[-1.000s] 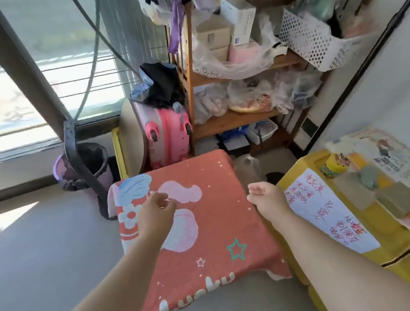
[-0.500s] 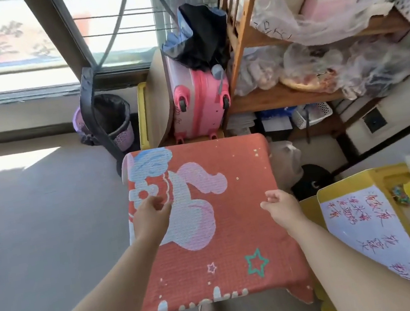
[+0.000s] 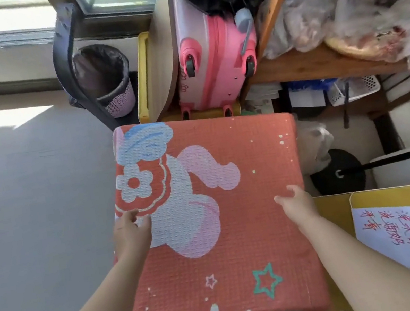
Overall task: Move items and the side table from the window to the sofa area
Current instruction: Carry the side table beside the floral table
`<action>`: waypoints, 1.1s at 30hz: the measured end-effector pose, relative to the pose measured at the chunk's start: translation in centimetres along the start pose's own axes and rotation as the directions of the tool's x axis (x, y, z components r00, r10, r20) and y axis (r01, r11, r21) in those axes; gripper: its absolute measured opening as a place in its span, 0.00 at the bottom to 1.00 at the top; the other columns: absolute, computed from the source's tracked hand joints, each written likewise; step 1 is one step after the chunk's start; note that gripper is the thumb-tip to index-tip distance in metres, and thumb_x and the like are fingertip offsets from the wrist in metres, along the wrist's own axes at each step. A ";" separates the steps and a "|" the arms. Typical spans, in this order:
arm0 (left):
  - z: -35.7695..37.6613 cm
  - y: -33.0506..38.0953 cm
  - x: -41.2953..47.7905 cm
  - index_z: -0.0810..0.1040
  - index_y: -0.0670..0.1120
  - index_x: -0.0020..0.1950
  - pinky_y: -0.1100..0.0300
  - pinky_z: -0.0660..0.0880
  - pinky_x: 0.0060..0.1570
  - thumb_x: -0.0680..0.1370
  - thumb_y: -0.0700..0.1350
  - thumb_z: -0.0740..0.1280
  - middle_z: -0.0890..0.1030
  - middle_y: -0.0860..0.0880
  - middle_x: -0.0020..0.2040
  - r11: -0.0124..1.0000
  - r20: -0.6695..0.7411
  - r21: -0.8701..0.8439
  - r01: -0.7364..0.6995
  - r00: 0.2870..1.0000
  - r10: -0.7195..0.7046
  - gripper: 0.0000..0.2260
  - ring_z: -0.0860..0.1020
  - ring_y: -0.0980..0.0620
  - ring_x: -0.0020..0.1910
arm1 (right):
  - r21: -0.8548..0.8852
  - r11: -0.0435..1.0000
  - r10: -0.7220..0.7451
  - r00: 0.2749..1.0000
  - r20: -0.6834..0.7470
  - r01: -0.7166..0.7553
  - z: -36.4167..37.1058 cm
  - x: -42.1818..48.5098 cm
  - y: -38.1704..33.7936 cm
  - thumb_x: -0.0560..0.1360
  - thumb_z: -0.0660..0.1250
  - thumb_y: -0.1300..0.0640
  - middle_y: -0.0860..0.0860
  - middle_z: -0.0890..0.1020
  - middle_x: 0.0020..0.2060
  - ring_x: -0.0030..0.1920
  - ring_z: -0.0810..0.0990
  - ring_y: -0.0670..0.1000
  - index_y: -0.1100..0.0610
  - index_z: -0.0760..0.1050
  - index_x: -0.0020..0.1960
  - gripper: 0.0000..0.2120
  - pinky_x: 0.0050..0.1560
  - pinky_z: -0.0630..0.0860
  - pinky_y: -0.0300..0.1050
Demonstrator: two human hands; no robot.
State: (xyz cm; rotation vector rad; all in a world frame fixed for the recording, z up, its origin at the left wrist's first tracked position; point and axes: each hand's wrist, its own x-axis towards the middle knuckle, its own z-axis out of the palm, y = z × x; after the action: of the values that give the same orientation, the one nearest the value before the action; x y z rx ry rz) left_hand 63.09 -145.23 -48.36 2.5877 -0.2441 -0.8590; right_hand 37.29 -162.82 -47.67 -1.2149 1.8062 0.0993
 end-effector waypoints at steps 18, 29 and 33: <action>2.4 -2.3 8.8 0.73 0.37 0.61 0.46 0.68 0.61 0.73 0.60 0.66 0.75 0.36 0.60 0.984 -0.071 0.080 0.160 0.985 -0.154 0.29 0.72 0.37 0.62 | 0.081 0.987 0.152 0.967 -0.203 -0.138 1.5 8.2 4.1 0.68 0.70 0.41 0.58 0.77 0.59 0.54 0.79 0.62 0.59 0.67 0.66 0.34 0.56 0.75 0.57; 1.3 -3.6 8.3 0.74 0.35 0.55 0.45 0.72 0.54 0.67 0.66 0.69 0.78 0.36 0.55 0.969 -0.074 0.049 0.241 0.969 -0.238 0.34 0.75 0.36 0.57 | 0.027 0.974 0.225 0.961 -0.159 -0.223 -0.9 6.5 2.8 0.63 0.74 0.40 0.59 0.82 0.48 0.44 0.82 0.61 0.63 0.75 0.56 0.32 0.42 0.78 0.50; -0.7 -3.6 6.0 0.74 0.35 0.53 0.46 0.73 0.52 0.66 0.66 0.70 0.78 0.36 0.53 0.971 -0.070 0.017 0.240 0.969 -0.238 0.35 0.76 0.36 0.55 | 0.014 0.978 0.206 0.964 -0.171 -0.206 -2.4 3.8 1.7 0.62 0.75 0.41 0.60 0.82 0.49 0.46 0.82 0.61 0.64 0.76 0.56 0.32 0.49 0.79 0.52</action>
State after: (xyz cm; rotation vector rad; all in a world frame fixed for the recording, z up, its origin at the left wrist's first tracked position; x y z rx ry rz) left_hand 68.38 -143.43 -52.60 2.7018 0.0801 -0.8505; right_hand 34.14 -165.84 -49.71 -1.0612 2.0815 0.1193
